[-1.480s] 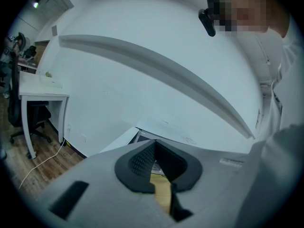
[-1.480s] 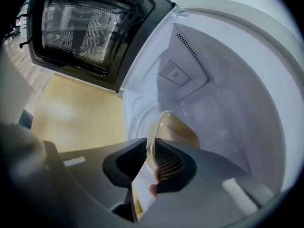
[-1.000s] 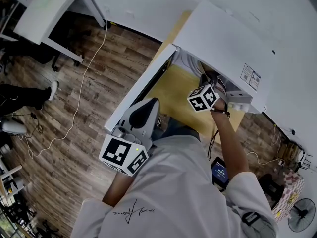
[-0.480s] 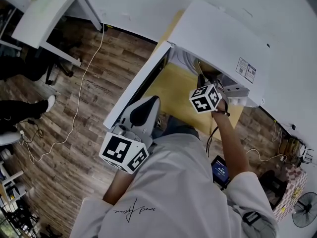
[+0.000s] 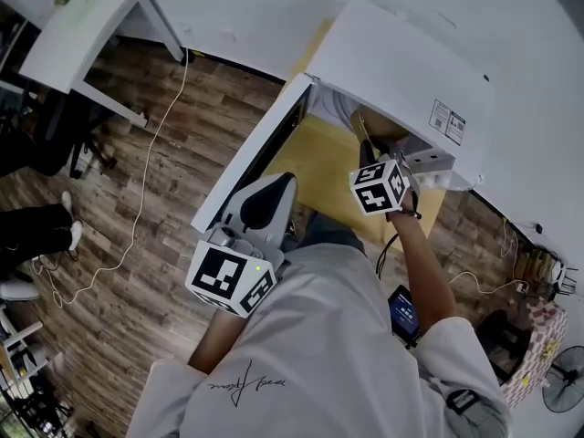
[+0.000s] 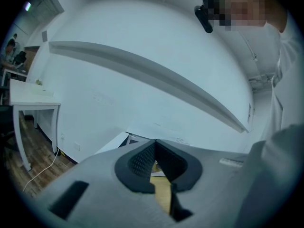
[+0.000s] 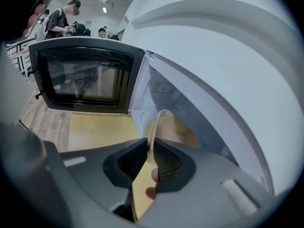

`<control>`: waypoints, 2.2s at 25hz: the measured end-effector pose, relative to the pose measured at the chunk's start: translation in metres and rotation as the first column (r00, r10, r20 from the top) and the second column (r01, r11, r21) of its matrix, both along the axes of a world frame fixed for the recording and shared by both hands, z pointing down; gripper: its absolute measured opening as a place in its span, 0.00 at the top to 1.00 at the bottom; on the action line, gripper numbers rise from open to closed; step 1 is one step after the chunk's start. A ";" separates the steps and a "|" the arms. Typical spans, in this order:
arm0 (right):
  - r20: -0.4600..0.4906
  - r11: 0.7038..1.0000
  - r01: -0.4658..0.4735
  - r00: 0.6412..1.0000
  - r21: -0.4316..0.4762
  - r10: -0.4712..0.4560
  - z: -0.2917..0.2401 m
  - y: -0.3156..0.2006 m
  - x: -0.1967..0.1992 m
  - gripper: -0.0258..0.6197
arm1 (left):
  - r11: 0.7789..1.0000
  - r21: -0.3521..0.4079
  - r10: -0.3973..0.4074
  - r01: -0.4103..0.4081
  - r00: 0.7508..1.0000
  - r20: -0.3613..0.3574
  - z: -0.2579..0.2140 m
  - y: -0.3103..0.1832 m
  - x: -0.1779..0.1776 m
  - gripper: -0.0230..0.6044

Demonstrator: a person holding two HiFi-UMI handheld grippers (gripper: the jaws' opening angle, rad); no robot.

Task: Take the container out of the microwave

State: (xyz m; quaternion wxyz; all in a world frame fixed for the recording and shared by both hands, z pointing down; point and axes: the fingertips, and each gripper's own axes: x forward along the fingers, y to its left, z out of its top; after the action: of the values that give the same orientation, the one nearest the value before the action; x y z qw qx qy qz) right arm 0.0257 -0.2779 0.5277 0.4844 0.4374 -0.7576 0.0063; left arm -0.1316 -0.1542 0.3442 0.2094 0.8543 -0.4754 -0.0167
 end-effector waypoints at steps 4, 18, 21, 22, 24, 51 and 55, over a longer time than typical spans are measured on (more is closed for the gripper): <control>0.024 1.000 -0.009 1.000 0.005 0.009 -0.008 0.010 -0.003 0.87 | 1.000 0.014 0.014 -0.014 1.000 0.000 -0.003 0.003 0.002 0.98; 0.336 0.992 -0.097 0.935 -0.078 0.117 -0.045 0.043 -0.003 0.87 | 0.999 0.027 0.021 -0.021 1.000 0.013 -0.002 0.009 0.005 0.98; 0.350 0.993 -0.102 0.929 -0.064 0.118 -0.053 0.053 0.000 0.87 | 0.999 0.023 0.031 -0.031 0.999 0.009 -0.001 0.011 0.008 0.98; 0.361 0.993 -0.104 0.925 -0.058 0.118 -0.056 0.056 0.000 0.87 | 0.999 0.021 0.036 -0.036 0.999 0.008 0.000 0.012 0.009 0.98; 0.390 0.993 -0.109 0.913 -0.042 0.117 -0.063 0.063 0.001 0.87 | 0.999 0.017 0.043 -0.044 0.999 0.006 0.002 0.014 0.012 0.98; 0.648 0.979 -0.178 0.758 0.102 0.070 -0.144 0.128 0.002 0.87 | 0.994 -0.040 0.096 -0.098 0.994 -0.049 0.026 0.010 0.019 0.98; 0.662 0.976 -0.180 0.747 0.121 0.056 -0.155 0.132 0.001 0.87 | 0.993 0.021 0.121 -0.119 0.985 -0.120 0.011 0.013 0.019 0.98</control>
State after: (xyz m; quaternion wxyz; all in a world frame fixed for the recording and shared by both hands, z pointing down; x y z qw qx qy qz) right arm 0.0266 -0.1463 0.3724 0.1466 0.4958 -0.8472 0.1224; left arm -0.1124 -0.1413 0.3550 0.2325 0.8802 -0.4095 -0.0592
